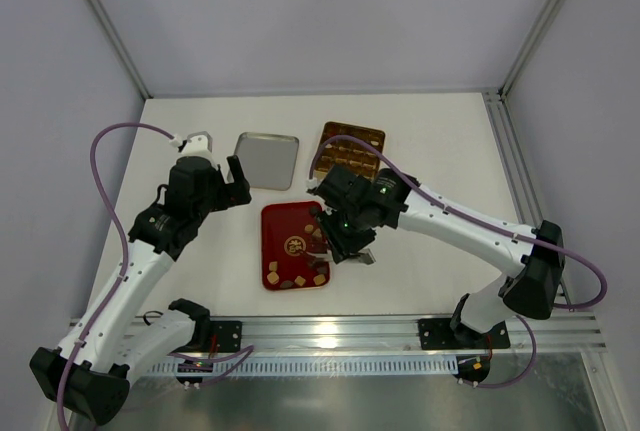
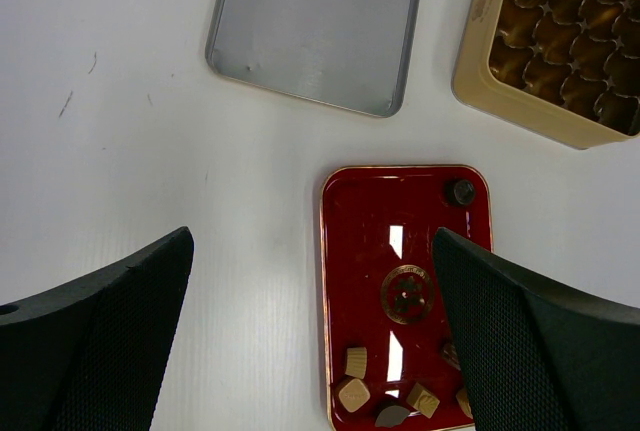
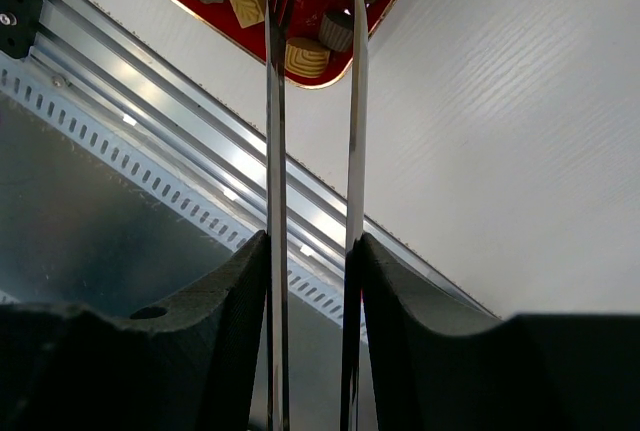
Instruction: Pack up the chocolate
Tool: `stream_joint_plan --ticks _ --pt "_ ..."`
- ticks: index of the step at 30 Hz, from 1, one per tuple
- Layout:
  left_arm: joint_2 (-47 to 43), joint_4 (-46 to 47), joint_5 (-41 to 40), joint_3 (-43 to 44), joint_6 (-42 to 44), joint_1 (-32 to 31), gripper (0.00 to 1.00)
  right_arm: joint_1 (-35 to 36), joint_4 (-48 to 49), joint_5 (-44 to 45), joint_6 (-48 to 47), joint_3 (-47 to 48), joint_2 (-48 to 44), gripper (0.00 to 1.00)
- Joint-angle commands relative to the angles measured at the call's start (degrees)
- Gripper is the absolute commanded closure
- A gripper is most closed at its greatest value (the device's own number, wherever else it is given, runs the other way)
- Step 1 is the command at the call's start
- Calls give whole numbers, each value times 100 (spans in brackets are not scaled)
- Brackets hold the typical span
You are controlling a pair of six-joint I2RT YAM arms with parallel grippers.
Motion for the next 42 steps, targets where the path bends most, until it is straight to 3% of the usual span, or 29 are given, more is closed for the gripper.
stream_joint_plan --ticks 1,42 --pt "-31 90 -17 102 -24 14 0 48 107 -23 29 3 10 57" --pt "-40 82 -8 111 -24 14 0 250 72 -173 11 -269 141 58"
